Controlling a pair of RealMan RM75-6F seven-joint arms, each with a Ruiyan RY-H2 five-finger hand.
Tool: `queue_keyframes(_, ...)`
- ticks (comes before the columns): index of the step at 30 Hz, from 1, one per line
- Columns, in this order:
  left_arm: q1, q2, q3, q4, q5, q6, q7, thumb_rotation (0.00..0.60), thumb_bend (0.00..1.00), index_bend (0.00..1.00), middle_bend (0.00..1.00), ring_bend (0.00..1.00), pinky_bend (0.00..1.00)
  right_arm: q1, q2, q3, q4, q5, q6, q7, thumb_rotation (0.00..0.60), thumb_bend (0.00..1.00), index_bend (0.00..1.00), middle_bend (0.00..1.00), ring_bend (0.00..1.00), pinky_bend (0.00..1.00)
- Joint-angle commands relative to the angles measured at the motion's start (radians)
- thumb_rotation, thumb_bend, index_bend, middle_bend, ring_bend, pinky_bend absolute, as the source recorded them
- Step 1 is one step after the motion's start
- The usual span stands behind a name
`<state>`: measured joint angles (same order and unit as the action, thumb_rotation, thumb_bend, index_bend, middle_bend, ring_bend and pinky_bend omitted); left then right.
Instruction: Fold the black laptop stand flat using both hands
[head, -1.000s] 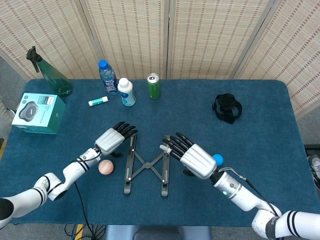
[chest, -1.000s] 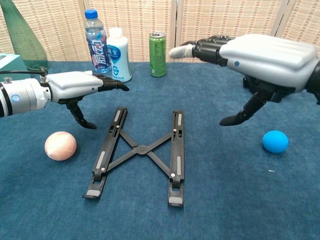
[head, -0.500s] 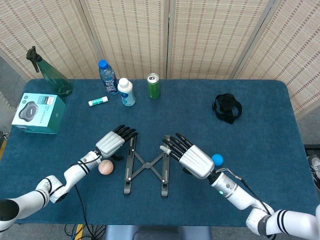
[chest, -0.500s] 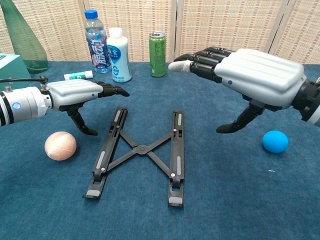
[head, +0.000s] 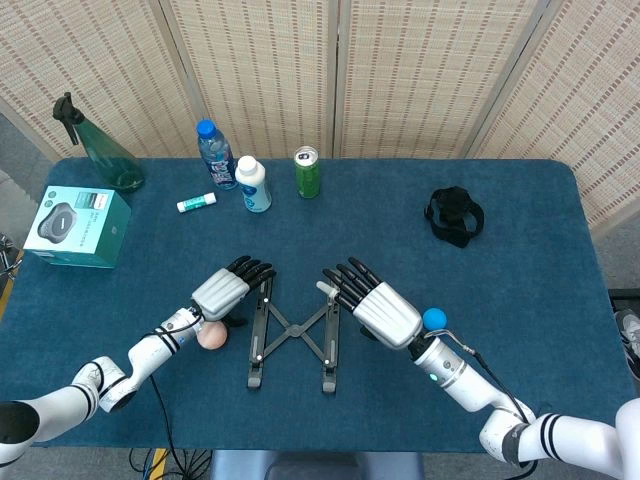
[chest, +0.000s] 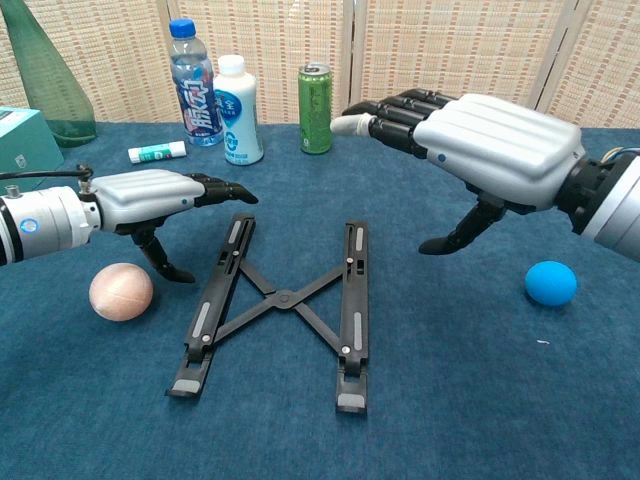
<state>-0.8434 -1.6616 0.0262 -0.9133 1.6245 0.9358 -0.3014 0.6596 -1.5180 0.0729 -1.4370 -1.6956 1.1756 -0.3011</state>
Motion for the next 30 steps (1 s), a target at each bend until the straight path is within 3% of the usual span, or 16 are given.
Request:
queue_keyframes(1, -0.002, -0.005, 0.003, 0.008, 0.002, 0.0, 0.004, 0.6, 0.14, 0.0, 0.02, 0.0, 0.0, -0.001, -0.002, -0.001, 0.002, 0.0, 0.003, 0.002, 0.6, 0.0, 0.0, 0.0, 0.0, 0.0)
queue_keyframes(19, -0.033, -0.051, 0.013, 0.076, 0.013, -0.008, -0.063, 0.6, 0.14, 0.0, 0.02, 0.0, 0.0, 0.014, -0.091, -0.028, 0.1, -0.018, -0.009, -0.005, 0.6, 0.0, 0.0, 0.0, 0.0, 0.0)
queue_keyframes(30, -0.038, -0.063, 0.016, 0.086, 0.008, -0.012, -0.074, 0.6, 0.14, 0.0, 0.02, 0.0, 0.0, 0.02, -0.207, -0.061, 0.29, -0.066, 0.03, 0.034, 0.6, 0.0, 0.0, 0.0, 0.0, 0.0)
